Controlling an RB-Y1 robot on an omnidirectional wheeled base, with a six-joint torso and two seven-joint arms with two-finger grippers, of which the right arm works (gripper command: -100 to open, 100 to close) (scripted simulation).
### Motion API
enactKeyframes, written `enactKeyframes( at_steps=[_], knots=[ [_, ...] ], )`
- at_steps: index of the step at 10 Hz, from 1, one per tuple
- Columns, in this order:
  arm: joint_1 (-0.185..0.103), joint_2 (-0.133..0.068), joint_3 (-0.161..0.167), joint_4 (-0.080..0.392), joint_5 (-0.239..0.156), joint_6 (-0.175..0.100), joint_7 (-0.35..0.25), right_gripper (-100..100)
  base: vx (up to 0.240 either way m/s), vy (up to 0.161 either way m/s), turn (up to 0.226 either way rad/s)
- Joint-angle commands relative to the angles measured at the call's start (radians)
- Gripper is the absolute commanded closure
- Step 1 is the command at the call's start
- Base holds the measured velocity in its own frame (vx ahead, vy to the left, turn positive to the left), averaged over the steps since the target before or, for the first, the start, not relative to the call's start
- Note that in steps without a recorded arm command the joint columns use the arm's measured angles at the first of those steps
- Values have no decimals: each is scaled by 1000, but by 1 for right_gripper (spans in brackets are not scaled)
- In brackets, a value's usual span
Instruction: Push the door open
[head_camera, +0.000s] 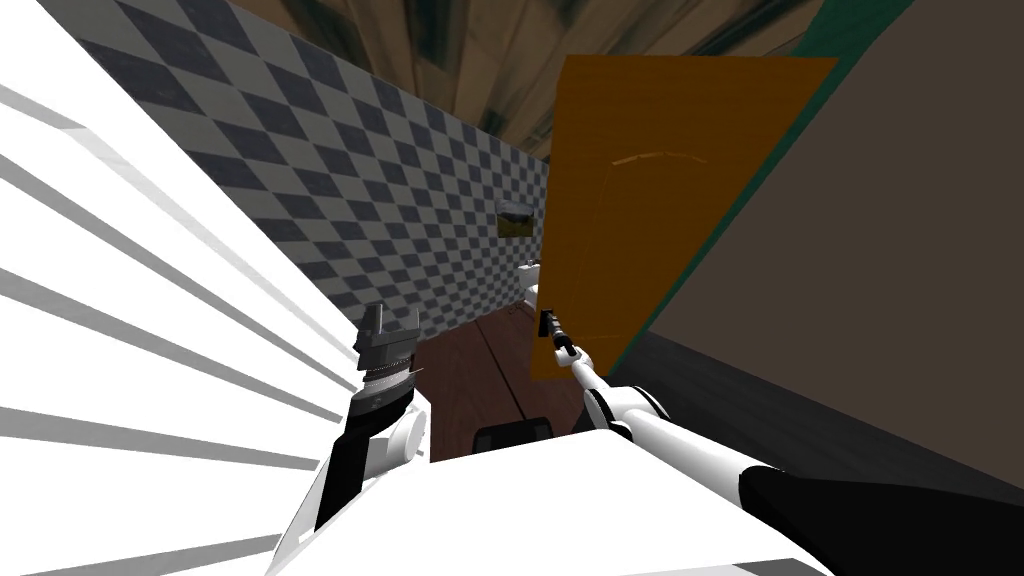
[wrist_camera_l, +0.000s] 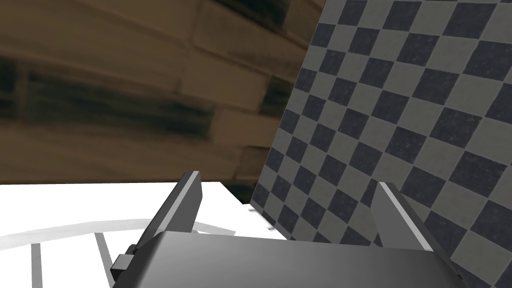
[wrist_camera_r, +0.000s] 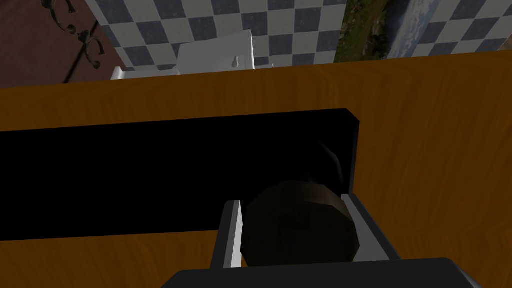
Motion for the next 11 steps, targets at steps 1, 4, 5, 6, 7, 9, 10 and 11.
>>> enactKeyframes(
  at_steps=[1, 4, 5, 6, 7, 9, 10, 11],
  knots=[
    [3, -13, -16, -14, -6, 3, 4, 100, 177, 64, -38],
    [8, -23, -40, -13, -16, 4, 15, 100, 183, 55, -44],
    [10, -27, -49, -12, -20, 4, 18, 100, 217, 86, -48],
    [12, -31, -59, -11, -24, 4, 23, 100, 201, 51, -50],
    [14, -35, -68, -11, -28, 4, 27, 100, 184, 38, -59],
    [18, -43, -88, -9, -36, 5, 35, 100, 226, 67, -46],
    [21, -47, -99, -8, -40, 5, 40, 100, 202, 89, -77],
    [21, -47, -99, -8, -40, 5, 40, 100, 118, 63, -27]
  ],
)
